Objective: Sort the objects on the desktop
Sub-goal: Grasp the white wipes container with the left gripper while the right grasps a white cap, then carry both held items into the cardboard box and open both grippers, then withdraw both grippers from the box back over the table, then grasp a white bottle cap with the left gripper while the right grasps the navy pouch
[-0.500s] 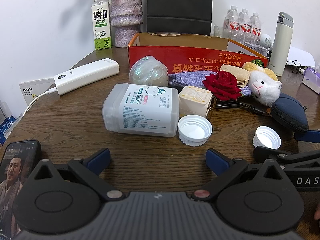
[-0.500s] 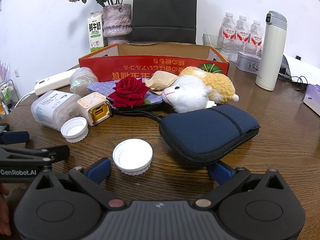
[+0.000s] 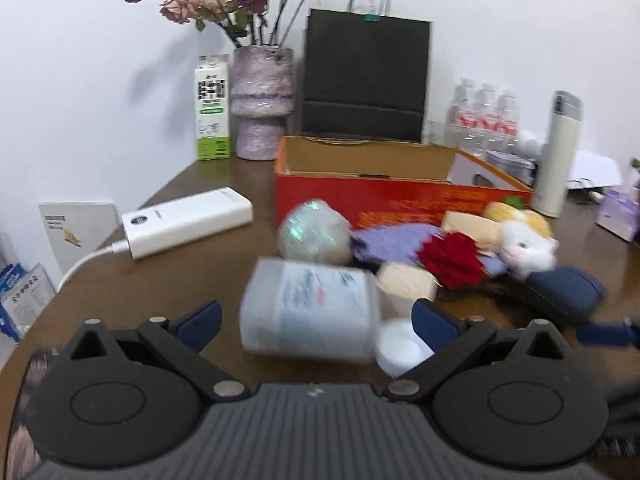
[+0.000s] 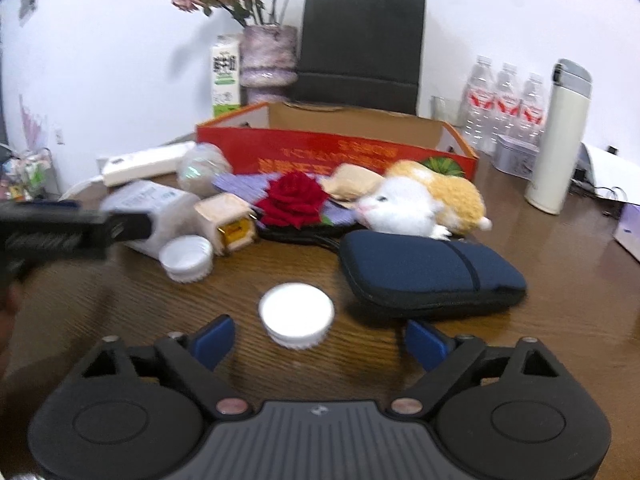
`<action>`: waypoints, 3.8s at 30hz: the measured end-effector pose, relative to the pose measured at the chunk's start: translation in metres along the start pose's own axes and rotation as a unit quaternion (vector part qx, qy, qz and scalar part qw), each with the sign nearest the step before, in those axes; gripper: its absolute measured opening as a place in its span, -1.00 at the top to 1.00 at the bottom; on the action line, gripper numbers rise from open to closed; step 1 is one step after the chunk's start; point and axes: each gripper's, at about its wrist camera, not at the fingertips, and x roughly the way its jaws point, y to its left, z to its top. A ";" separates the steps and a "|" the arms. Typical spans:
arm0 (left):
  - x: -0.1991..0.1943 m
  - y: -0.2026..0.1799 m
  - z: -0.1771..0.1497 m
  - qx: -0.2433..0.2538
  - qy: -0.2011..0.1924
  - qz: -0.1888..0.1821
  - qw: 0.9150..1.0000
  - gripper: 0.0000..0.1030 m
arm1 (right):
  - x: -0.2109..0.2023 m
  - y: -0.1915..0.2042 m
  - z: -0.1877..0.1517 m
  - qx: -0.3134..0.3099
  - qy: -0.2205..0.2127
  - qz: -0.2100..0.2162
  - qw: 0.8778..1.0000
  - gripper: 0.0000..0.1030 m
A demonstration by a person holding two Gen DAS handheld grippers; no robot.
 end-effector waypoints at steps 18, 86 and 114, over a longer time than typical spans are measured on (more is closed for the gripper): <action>-0.021 0.016 -0.007 -0.050 0.037 -0.010 0.998 -0.64 | -0.021 0.033 0.002 -0.031 -0.014 0.086 0.996 0.24; -0.083 -0.036 -0.033 0.060 0.021 -0.014 0.998 -1.00 | -0.026 -0.005 -0.009 -0.006 -0.002 -0.019 1.000 -0.76; 0.005 -0.048 -0.001 0.053 0.084 -0.073 0.992 -0.15 | 0.053 -0.080 0.023 0.199 0.051 -0.117 0.972 -0.73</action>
